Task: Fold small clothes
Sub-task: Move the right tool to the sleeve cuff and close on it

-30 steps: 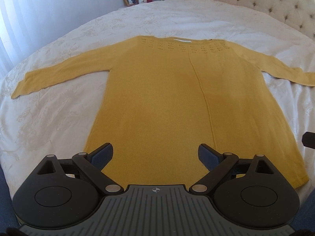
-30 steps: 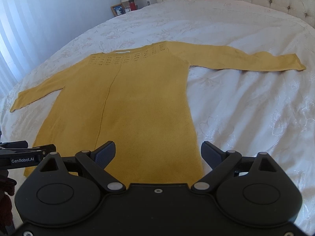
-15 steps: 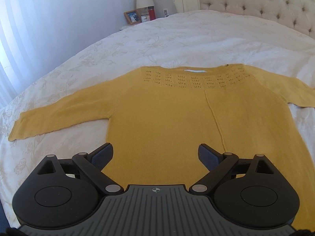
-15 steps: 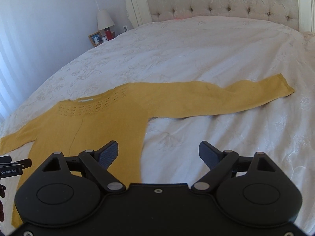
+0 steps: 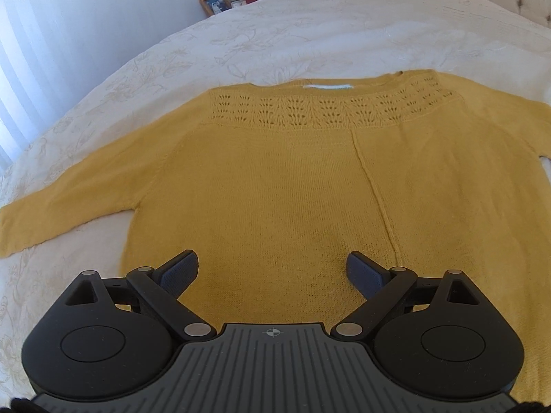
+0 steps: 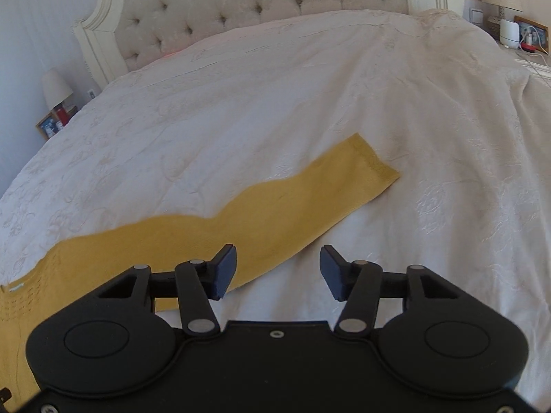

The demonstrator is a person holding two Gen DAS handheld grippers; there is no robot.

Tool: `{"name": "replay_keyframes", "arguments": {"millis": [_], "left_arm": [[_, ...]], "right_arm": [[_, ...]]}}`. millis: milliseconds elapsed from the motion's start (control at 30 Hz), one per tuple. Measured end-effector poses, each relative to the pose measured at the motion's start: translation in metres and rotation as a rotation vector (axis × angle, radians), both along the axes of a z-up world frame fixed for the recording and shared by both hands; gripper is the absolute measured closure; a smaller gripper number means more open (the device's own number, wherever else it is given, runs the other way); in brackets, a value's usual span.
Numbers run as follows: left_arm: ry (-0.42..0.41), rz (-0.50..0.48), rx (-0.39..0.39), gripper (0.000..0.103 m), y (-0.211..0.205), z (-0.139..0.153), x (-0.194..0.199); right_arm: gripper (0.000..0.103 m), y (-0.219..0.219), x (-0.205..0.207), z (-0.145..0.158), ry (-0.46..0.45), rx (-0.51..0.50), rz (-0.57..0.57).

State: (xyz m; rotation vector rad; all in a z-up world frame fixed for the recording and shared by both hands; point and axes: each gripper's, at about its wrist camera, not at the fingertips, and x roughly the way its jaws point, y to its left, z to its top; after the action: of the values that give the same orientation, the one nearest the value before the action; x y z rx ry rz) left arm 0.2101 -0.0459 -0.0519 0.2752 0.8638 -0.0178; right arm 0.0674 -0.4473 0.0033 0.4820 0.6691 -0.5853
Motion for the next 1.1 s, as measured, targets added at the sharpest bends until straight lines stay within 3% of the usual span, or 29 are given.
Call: {"name": "replay_keyframes", "arguments": {"millis": [100,300,500,733,800,833,867,1100], "left_arm": [[0.011,0.015,-0.012,0.007,0.003,-0.014,0.002],[-0.085,0.002,-0.061,0.005,0.01,-0.026,-0.011],[-0.154,0.017,-0.094,0.0,0.015,-0.035,-0.017],[-0.165,0.021,-0.083,0.0,0.01,-0.039,-0.015],[-0.165,0.022,-0.082,0.0,0.009,-0.039,-0.014],[-0.165,0.022,-0.08,0.0,0.01,-0.04,-0.016],[-0.166,0.021,-0.079,0.0,0.011,-0.04,-0.017],[-0.141,0.018,-0.085,0.0,0.014,-0.037,-0.013]], "right_arm": [[0.045,-0.028,0.005,-0.004,0.02,-0.027,-0.059],[0.045,-0.073,0.013,-0.015,0.0,0.004,-0.128],[0.045,-0.102,0.021,-0.033,-0.023,0.094,-0.177],[0.045,-0.116,0.021,-0.056,-0.068,0.223,-0.228],[0.059,-0.115,0.02,-0.06,-0.081,0.252,-0.231],[0.084,-0.115,0.02,-0.06,-0.085,0.271,-0.231],[0.09,-0.114,0.019,-0.06,-0.093,0.279,-0.236],[0.091,-0.087,0.021,-0.007,-0.109,0.151,-0.149]]}}
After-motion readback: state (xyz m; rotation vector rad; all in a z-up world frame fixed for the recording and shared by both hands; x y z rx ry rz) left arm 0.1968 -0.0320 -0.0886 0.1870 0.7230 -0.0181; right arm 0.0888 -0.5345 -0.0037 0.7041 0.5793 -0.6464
